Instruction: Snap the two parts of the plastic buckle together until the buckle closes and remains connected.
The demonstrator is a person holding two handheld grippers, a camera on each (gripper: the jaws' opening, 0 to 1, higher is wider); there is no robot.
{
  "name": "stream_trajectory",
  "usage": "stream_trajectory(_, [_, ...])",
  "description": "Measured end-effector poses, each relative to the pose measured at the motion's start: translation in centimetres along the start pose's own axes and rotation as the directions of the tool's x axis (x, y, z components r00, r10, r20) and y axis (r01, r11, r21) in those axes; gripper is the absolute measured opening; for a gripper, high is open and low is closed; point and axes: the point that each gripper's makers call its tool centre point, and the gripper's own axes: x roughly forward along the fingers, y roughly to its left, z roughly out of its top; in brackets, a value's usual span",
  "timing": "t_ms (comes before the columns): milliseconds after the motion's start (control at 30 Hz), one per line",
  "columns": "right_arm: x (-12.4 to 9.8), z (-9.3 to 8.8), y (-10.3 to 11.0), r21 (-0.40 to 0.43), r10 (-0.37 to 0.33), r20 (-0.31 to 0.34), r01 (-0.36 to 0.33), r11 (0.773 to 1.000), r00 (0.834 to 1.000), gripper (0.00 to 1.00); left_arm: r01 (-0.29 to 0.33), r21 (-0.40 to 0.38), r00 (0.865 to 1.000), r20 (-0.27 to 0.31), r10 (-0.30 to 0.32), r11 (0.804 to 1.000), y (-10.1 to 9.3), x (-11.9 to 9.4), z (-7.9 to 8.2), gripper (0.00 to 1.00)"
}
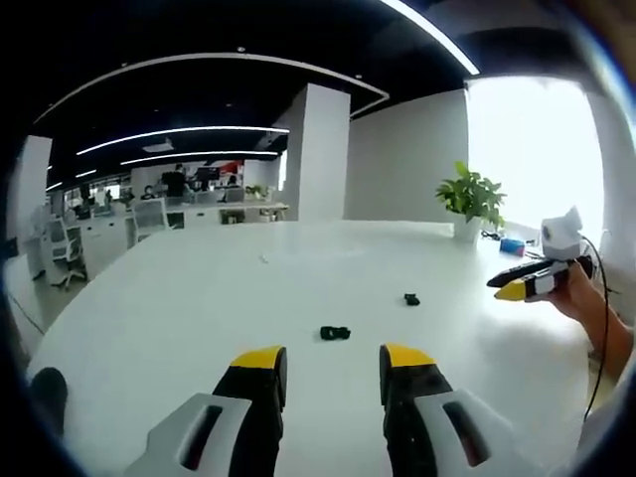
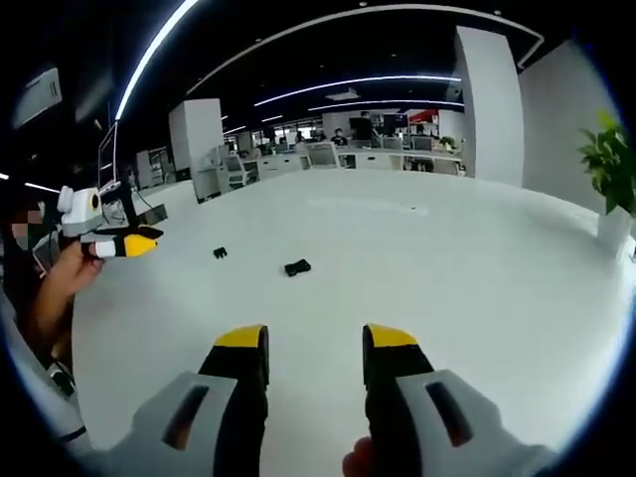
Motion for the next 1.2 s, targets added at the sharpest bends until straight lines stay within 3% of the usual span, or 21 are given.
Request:
stream_trajectory(367, [0.7,0.2,-0.4,-0.006,0.061,0.009,-0.061,0.998,0.998,0.38,0.040,0.060,0.999,-0.028,-0.038,0.997,0.2,0.8,-0.1,0.37])
stream_trajectory(733, [1.5,0.8,-0.6,-0.045,0.078,-0.007,-0.079,0.996,0.997,0.37,0.051,0.070,0.997,-0.059,-0.047,0.996,0.8,2.1,-0.4,0.37])
stream_trajectory(1200, [2.3,1.4,-0.9,-0.079,0.100,-0.032,-0.102,0.992,0.994,0.38,0.063,0.094,0.996,-0.067,-0.056,0.994,1.3,3.0,0.4,0.37])
